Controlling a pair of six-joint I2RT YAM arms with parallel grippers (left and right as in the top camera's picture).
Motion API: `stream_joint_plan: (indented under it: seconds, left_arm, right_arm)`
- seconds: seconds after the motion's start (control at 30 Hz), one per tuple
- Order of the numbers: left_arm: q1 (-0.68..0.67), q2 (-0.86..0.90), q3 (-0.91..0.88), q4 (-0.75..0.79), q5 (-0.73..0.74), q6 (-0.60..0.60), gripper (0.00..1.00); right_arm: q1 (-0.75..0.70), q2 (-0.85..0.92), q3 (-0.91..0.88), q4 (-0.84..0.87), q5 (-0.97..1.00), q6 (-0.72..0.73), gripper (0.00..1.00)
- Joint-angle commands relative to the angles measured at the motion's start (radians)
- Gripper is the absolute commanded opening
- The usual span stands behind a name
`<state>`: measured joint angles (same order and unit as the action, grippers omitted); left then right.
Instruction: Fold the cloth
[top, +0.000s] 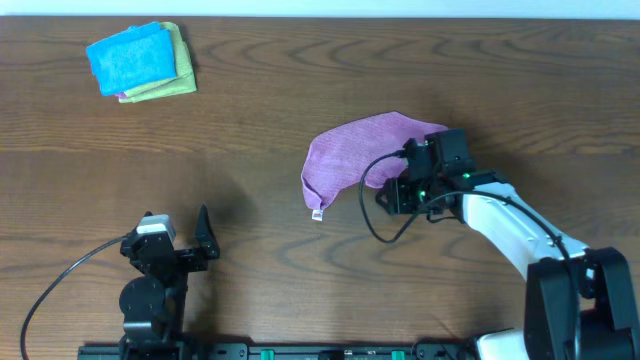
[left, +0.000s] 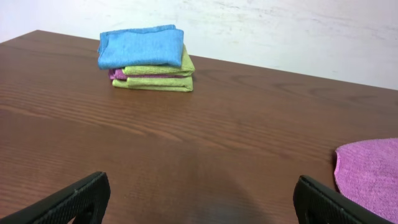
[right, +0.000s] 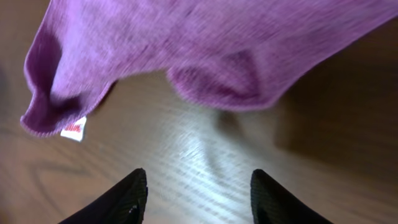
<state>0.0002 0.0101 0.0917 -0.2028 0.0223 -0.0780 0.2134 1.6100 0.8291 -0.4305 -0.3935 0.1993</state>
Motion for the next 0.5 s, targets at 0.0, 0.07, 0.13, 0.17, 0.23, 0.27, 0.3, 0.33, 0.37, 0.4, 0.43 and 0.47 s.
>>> stream_joint_plan:
  seconds: [0.0, 0.07, 0.13, 0.17, 0.23, 0.27, 0.3, 0.33, 0.37, 0.4, 0.43, 0.47]
  left_arm:
    - [0.006, -0.006, -0.028, -0.012, -0.004, 0.008, 0.95]
    - [0.006, -0.006, -0.028, -0.012, -0.004, 0.008, 0.95]
    - [0.006, -0.006, -0.028, -0.012, -0.004, 0.008, 0.95]
    - [0.006, -0.006, -0.028, -0.012, -0.004, 0.008, 0.95]
    - [0.006, -0.006, -0.028, -0.012, -0.004, 0.008, 0.96]
    - [0.006, -0.006, -0.028, -0.012, -0.004, 0.008, 0.95]
    - [0.006, -0.006, -0.028, -0.012, -0.004, 0.008, 0.96]
    - [0.006, -0.006, -0.028, -0.012, -0.004, 0.008, 0.96]
    - [0.006, -0.006, -0.028, -0.012, -0.004, 0.008, 0.95]
    - [0.006, -0.006, -0.028, -0.012, -0.004, 0.008, 0.95]
    - [0.006, -0.006, -0.028, -0.012, -0.004, 0.008, 0.95]
    - [0.006, -0.006, -0.028, -0.012, -0.004, 0.008, 0.95]
  right_arm:
    - [-0.032, 0.02, -0.003, 0.013, 0.016, 0.014, 0.51]
    - [-0.043, 0.036, -0.003, 0.023, 0.015, 0.018, 0.49]
    - [-0.045, 0.055, -0.003, 0.035, -0.002, 0.021, 0.46]
    - [-0.045, 0.064, -0.003, 0.039, -0.005, 0.026, 0.45]
    - [-0.044, 0.081, -0.003, 0.047, -0.011, 0.032, 0.43]
    - [-0.043, 0.093, -0.003, 0.059, -0.013, 0.034, 0.42]
    - [-0.044, 0.099, -0.003, 0.069, -0.016, 0.043, 0.42]
    - [-0.044, 0.104, -0.003, 0.08, -0.016, 0.053, 0.42]
    - [-0.044, 0.108, -0.003, 0.088, -0.016, 0.055, 0.42]
    - [-0.044, 0.111, -0.003, 0.097, -0.016, 0.055, 0.42]
    - [-0.044, 0.111, -0.003, 0.106, -0.016, 0.056, 0.42]
    - [-0.044, 0.112, -0.003, 0.117, -0.015, 0.056, 0.42]
